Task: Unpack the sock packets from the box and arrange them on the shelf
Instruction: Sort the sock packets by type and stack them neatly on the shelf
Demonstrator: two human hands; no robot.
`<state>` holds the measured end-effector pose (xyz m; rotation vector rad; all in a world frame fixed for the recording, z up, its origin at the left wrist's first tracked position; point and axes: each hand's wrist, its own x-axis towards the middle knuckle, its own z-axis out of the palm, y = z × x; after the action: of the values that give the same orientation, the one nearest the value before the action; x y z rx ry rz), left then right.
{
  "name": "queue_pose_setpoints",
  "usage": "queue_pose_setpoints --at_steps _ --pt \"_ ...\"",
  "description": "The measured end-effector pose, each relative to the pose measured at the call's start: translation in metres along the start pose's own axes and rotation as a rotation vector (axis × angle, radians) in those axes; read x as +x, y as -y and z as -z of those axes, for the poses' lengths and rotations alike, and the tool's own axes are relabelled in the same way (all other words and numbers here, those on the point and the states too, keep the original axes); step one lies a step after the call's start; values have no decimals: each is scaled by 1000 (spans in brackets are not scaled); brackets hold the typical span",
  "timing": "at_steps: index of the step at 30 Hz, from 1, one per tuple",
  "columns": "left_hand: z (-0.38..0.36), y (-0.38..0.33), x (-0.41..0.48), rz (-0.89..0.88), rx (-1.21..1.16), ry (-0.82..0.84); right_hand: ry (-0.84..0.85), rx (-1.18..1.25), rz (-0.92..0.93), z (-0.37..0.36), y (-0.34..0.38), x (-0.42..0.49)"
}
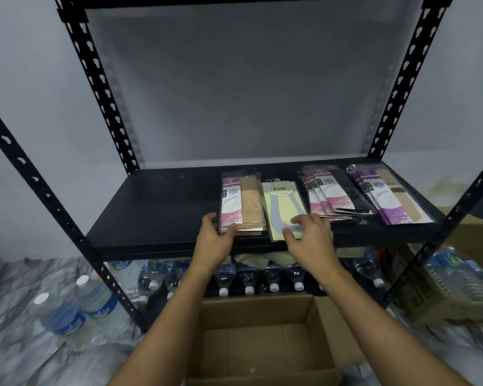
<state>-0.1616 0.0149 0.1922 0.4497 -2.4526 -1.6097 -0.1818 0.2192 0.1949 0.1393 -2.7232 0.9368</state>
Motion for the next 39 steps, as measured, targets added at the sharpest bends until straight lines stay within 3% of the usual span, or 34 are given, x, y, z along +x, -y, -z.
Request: queue_pose_setpoints --at_steps 6,10,19,39 --pt "11 -18 26 80 101 24 90 189 -78 -7 35 30" --pt "8 -17 36 80 118 66 251 133 -133 -22 57 49" --pt "5 -8 49 60 67 71 355 -3 -182 -36 76 64" --pt "-5 -5 41 56 3 29 377 16 -207 -39 67 68"
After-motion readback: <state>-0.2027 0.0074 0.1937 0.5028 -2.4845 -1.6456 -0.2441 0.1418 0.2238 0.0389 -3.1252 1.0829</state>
